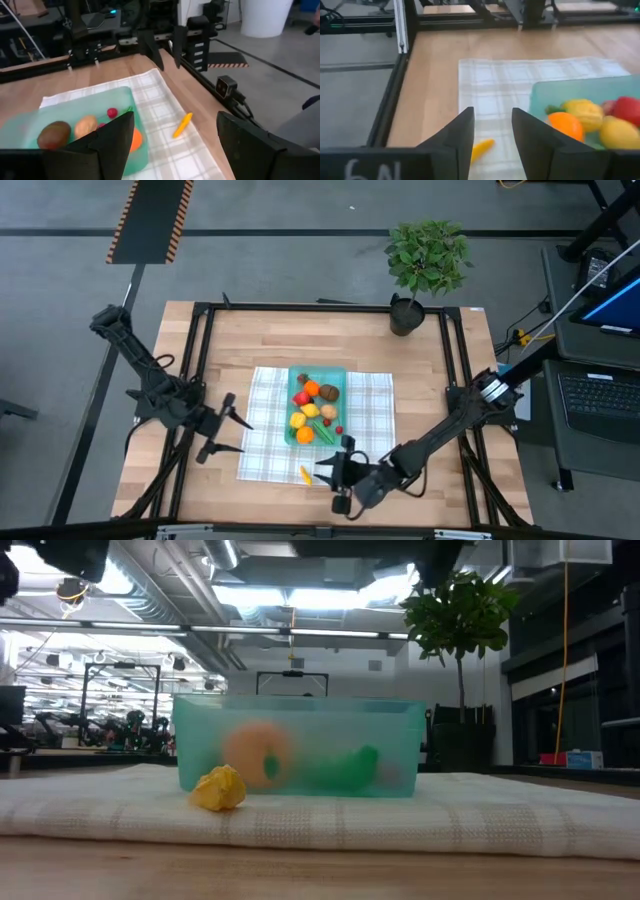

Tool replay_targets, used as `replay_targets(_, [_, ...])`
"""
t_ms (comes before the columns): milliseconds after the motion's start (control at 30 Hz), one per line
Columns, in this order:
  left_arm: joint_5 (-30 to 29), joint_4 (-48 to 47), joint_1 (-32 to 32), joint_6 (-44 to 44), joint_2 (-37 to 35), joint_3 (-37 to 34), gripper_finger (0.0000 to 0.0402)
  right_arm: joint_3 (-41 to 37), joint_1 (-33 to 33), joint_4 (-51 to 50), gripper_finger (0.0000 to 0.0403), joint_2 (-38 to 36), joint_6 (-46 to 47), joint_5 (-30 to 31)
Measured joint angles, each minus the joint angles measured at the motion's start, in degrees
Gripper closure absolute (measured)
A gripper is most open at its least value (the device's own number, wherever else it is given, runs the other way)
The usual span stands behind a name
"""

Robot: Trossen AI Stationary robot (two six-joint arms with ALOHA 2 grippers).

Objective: Pick and placing Produce into tupperware
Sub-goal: Put the yellow corn into the blue bin

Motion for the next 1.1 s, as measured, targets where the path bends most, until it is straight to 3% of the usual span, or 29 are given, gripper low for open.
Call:
replay_targets(200, [-1.8, 0.1, -2.5, -2.9, -1.8, -3.1, 0.0128, 7.6, 0.0, -5.5, 0.0267, 5.3, 7.0, 0.0])
replay_targets(467, [-1.8, 0.4, -4.1, -2.5, -1.7, -3.2, 0.0128, 24.5, -0.1, -25.3, 0.0267, 15.3, 14.3, 0.0])
replay_targets(733, [-1.7, 0.3, -4.4, -2.4, -1.7, -3.2, 0.0128, 41.4, -1.3, -45.8, 0.0267, 24.2, 31.1, -1.9])
replay_targets(933, [-1.7, 0.1, -4.4, -1.6, -1.7, -3.2, 0.0128, 45.0, -2.7, -47.2, 0.0267, 27.5, 35.2, -10.2])
replay_targets(1100, [-1.6, 0.1, -4.4, -0.9, -1.7, -3.2, 0.0128, 45.0, -4.0, -50.4, 0.0267, 28.3, 38.3, -12.1])
